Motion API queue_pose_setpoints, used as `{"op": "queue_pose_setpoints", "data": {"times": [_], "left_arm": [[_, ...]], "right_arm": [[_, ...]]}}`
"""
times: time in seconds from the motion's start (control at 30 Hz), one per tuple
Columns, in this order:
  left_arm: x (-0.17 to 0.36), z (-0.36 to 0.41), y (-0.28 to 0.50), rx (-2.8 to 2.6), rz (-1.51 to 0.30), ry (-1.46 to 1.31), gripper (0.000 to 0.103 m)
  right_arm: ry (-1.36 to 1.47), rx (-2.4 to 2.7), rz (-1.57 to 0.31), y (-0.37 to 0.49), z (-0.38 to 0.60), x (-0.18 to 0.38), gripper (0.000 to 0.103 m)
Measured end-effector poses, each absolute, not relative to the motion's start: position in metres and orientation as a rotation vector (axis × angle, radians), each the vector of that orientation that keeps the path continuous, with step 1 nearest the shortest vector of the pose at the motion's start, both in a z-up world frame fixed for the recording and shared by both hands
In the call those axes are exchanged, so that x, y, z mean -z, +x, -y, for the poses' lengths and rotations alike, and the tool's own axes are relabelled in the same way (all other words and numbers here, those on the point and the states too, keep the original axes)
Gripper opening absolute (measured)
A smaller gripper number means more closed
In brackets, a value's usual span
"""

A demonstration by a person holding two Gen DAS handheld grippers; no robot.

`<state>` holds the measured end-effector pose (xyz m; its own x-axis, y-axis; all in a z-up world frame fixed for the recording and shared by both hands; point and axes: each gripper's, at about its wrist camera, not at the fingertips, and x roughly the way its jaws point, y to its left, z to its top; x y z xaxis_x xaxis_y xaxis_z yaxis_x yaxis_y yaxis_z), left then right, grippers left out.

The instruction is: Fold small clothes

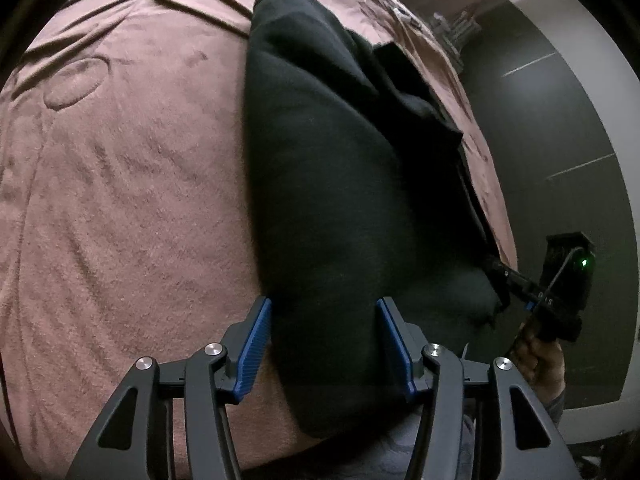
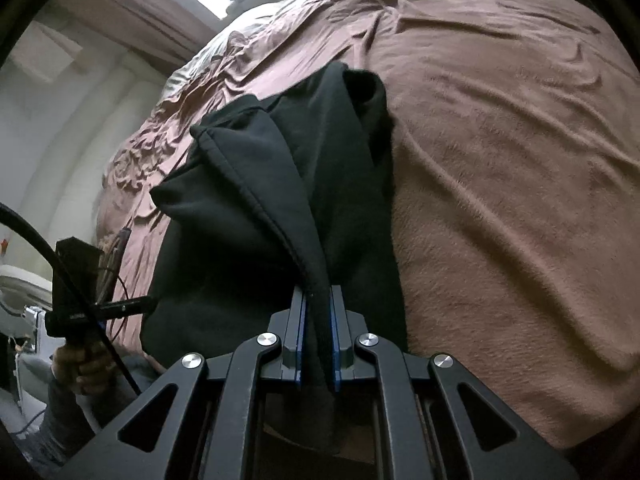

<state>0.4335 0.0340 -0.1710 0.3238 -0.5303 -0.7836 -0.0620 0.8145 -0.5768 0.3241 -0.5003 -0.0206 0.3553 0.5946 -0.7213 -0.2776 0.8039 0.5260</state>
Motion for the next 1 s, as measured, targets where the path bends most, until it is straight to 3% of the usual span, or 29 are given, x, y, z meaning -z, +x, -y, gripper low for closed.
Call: {"op": "queue_pose_setpoints", "data": {"times": [0.37, 0.6, 0.63, 0.7, 0.8, 1.0], "left_arm": [[0.181, -0.036, 0.44, 0.322, -1.237, -0.609, 0.056], [0.191, -0.024, 0.437, 0.363, -1.311, -0.566, 0.064], [0.192, -0.024, 0.438, 0.364, -1.313, -0.571, 0.062], [0.192, -0.023, 0.438, 0.379, -1.309, -0.572, 0.045], [0.189, -0.024, 0.435, 0.374, -1.284, -0.56, 0.029], [0.18, -0.033, 0.437, 0.362, -1.247, -0.581, 0.024]], "right_arm": [[0.229, -0.564, -1.101, 0.316, 0.492, 0.012, 0.011], [0.267, -0.564, -1.126, 0.316, 0.492, 0.015, 0.011], [0.273, -0.565, -1.127, 0.316, 0.493, 0.016, 0.011], [0.275, -0.563, -1.127, 0.316, 0.491, 0.017, 0.01], [0.284, -0.571, -1.132, 0.316, 0.488, 0.016, 0.01], [0.265, -0.58, -1.132, 0.312, 0.483, 0.014, 0.01]]}}
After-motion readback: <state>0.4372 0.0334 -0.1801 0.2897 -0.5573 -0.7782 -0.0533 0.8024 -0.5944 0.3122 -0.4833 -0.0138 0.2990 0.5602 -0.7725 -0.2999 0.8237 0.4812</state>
